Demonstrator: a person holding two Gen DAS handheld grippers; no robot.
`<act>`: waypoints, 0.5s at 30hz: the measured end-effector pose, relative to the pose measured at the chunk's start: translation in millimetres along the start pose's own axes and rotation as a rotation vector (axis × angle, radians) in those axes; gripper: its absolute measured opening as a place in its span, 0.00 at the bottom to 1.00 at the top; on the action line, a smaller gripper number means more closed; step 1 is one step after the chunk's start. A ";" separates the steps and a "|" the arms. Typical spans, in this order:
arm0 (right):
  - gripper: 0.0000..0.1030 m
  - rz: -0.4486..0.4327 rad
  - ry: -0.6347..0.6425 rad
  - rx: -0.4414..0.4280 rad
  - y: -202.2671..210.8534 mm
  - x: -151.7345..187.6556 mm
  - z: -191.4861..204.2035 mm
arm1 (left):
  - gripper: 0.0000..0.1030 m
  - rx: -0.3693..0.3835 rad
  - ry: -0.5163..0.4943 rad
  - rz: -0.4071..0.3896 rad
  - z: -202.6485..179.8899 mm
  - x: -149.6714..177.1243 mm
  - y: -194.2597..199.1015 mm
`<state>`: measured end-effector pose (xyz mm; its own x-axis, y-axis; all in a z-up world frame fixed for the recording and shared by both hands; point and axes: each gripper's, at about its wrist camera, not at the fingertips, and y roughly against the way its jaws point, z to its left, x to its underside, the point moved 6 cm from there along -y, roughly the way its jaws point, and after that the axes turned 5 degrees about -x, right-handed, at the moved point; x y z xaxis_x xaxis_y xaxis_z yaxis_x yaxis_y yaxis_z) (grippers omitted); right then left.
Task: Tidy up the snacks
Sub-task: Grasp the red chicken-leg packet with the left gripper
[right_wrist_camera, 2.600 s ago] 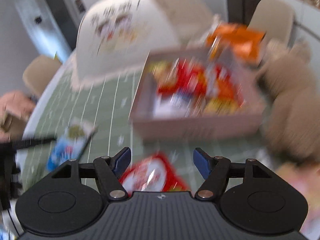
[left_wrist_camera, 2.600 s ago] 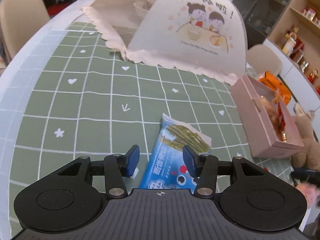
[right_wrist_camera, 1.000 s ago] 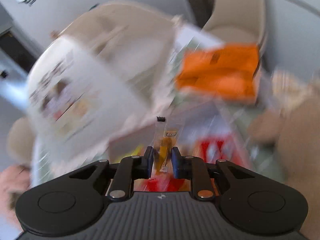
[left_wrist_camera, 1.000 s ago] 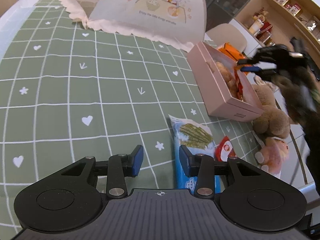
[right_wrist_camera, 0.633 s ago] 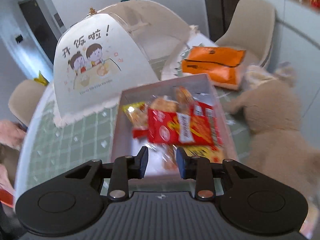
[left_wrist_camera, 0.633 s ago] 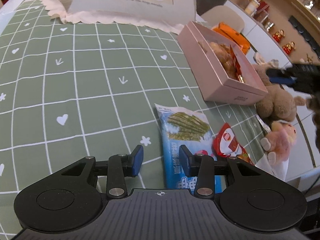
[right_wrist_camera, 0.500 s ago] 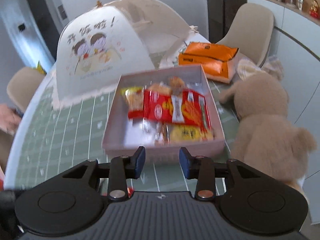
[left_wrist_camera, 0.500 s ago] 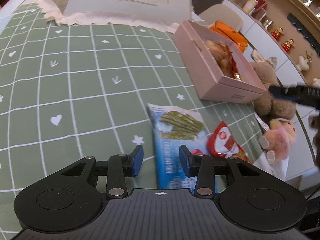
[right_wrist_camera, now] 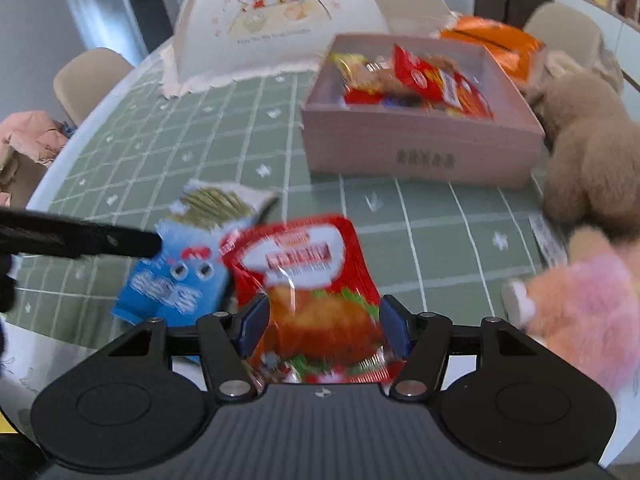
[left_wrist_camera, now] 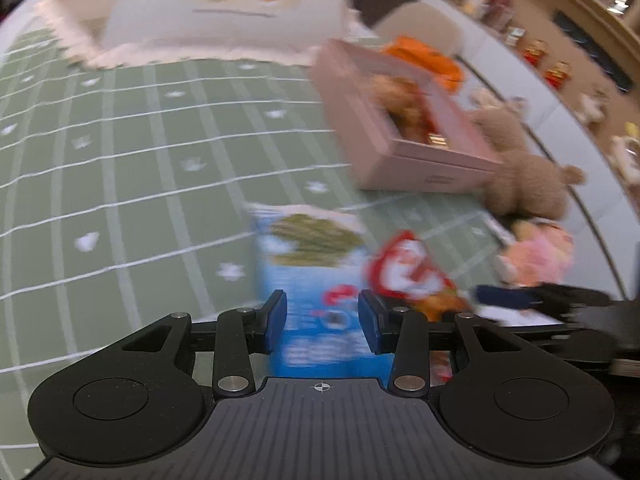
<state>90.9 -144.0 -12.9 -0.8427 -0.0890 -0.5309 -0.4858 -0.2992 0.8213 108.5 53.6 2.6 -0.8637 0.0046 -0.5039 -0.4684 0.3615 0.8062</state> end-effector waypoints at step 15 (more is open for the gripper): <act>0.63 -0.099 0.009 -0.050 25.5 14.8 7.4 | 0.42 0.027 0.025 0.048 -21.8 -5.3 -11.6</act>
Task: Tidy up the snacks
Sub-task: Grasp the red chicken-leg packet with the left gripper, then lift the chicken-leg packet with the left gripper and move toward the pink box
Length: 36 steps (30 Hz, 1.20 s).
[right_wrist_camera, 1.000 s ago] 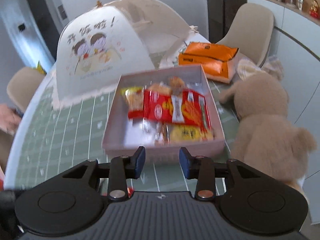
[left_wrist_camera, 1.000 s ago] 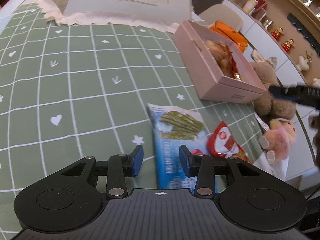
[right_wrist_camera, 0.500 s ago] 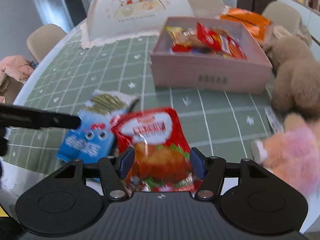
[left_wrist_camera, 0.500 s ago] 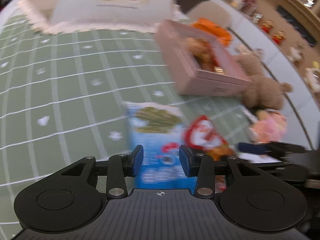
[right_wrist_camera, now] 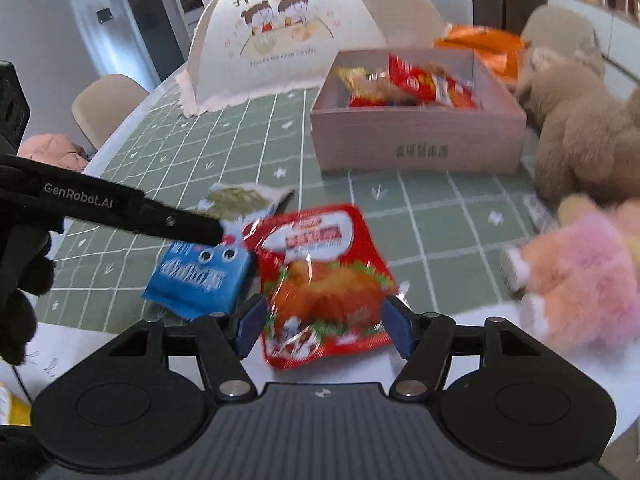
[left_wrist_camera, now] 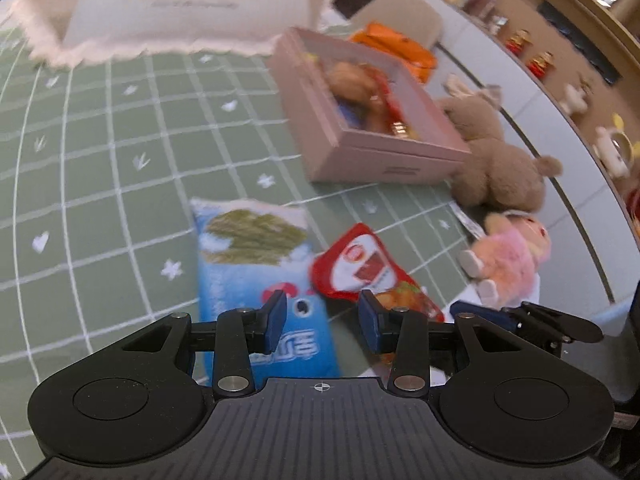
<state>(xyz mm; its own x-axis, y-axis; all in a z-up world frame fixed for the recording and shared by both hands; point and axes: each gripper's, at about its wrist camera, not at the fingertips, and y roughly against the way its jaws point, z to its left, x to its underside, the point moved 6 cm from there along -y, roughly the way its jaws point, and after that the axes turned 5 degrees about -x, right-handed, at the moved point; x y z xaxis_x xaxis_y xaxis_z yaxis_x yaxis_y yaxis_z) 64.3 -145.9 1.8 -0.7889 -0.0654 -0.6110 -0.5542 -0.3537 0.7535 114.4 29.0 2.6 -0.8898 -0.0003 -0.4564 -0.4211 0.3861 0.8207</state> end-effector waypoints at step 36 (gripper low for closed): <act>0.47 -0.093 -0.217 0.306 29.0 40.0 -66.4 | 0.29 0.192 -0.286 0.116 -103.1 4.0 -77.6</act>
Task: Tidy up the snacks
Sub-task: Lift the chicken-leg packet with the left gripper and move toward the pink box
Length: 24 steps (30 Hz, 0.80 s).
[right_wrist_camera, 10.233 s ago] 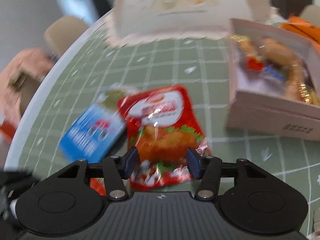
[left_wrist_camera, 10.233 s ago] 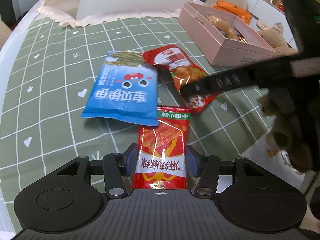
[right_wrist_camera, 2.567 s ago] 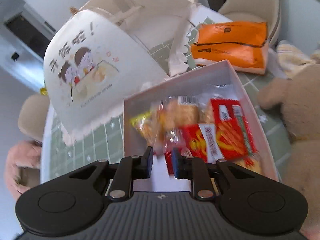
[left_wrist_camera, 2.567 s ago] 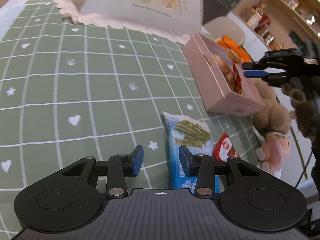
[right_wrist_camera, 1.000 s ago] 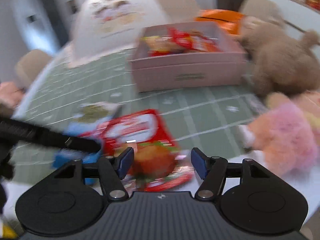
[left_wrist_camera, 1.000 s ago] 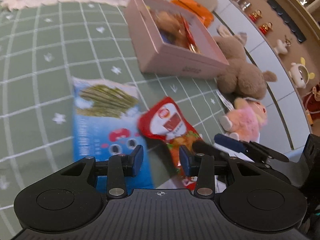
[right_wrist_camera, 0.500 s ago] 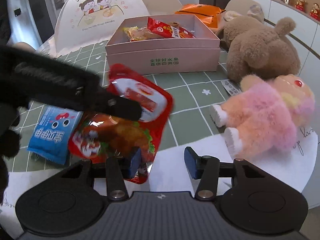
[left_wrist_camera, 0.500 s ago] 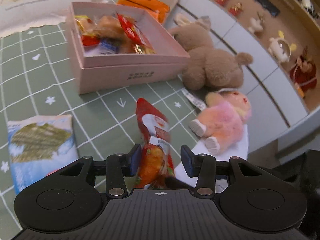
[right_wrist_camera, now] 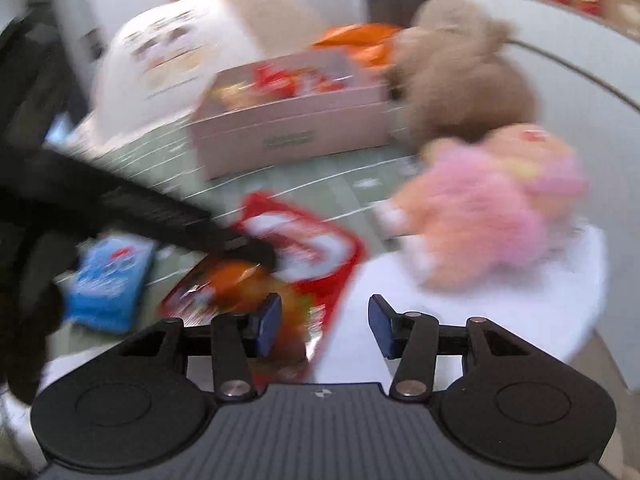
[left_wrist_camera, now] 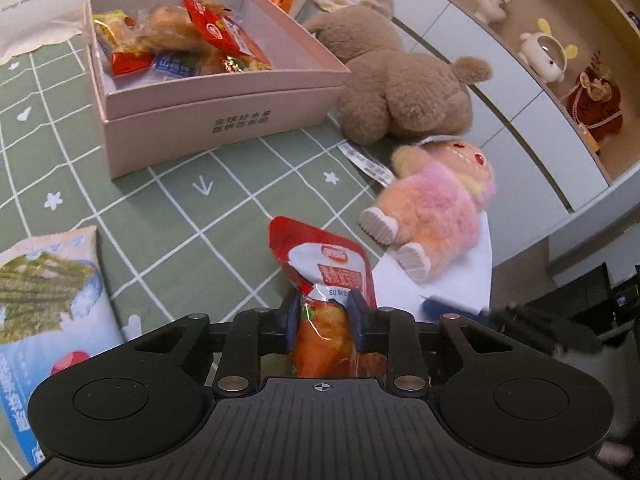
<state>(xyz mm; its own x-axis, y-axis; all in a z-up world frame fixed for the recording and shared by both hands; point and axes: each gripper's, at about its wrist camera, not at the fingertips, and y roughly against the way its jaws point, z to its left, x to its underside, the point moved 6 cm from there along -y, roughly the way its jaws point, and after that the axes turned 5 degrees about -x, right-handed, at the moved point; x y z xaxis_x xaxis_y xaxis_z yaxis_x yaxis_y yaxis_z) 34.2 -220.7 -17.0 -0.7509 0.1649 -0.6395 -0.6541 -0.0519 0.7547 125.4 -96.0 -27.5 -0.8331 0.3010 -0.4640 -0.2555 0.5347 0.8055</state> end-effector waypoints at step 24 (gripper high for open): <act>0.33 -0.033 0.044 0.000 13.2 29.6 -4.9 | 0.34 0.022 -0.005 0.084 -34.4 12.4 -18.8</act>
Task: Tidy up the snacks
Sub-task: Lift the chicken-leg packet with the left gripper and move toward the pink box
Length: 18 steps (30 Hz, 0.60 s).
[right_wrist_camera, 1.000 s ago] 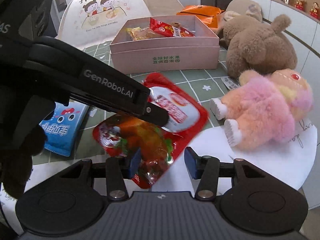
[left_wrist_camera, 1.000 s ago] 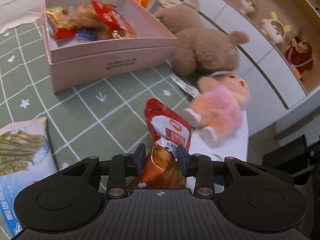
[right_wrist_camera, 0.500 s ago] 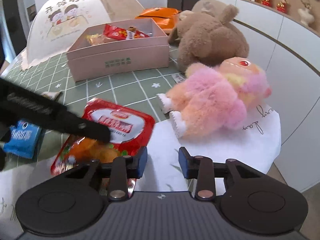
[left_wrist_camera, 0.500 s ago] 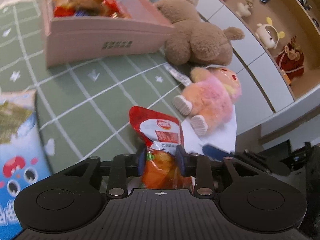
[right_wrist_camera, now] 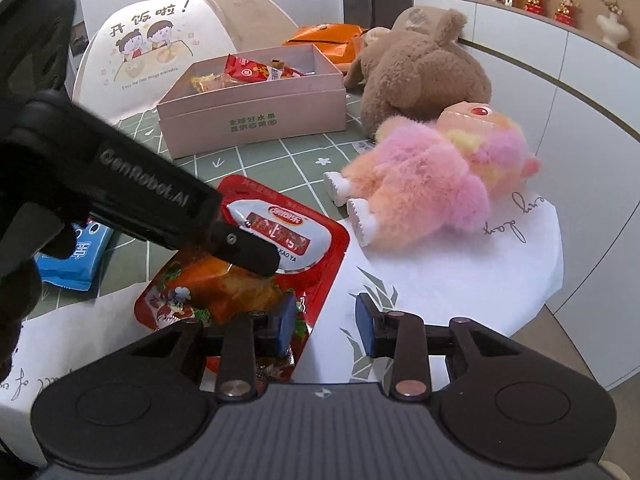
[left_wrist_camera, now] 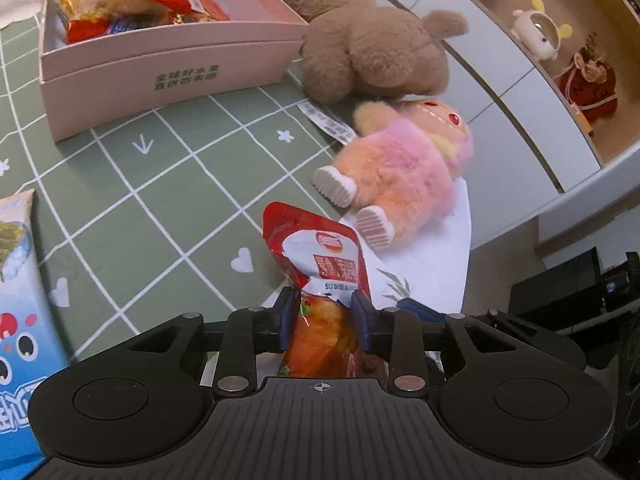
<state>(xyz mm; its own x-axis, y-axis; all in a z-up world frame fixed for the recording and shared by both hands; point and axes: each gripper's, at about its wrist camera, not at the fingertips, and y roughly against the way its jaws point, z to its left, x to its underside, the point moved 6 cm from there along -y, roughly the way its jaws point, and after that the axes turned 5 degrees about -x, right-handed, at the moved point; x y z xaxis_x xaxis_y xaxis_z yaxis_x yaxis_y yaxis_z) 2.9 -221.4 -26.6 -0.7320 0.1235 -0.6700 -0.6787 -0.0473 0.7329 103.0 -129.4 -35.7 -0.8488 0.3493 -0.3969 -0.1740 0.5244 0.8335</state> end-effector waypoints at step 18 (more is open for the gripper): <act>0.33 0.023 -0.083 -0.033 13.5 6.0 -8.6 | 0.26 -0.032 -0.014 -0.048 4.4 18.6 46.1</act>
<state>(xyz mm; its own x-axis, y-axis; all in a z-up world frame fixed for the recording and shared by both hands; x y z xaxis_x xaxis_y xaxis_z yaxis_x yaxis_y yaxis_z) -11.2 -229.8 -21.8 -0.7408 0.2040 -0.6401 -0.6646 -0.0835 0.7425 81.4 -95.4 -6.4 -0.8323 0.3352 -0.4414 -0.2300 0.5157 0.8253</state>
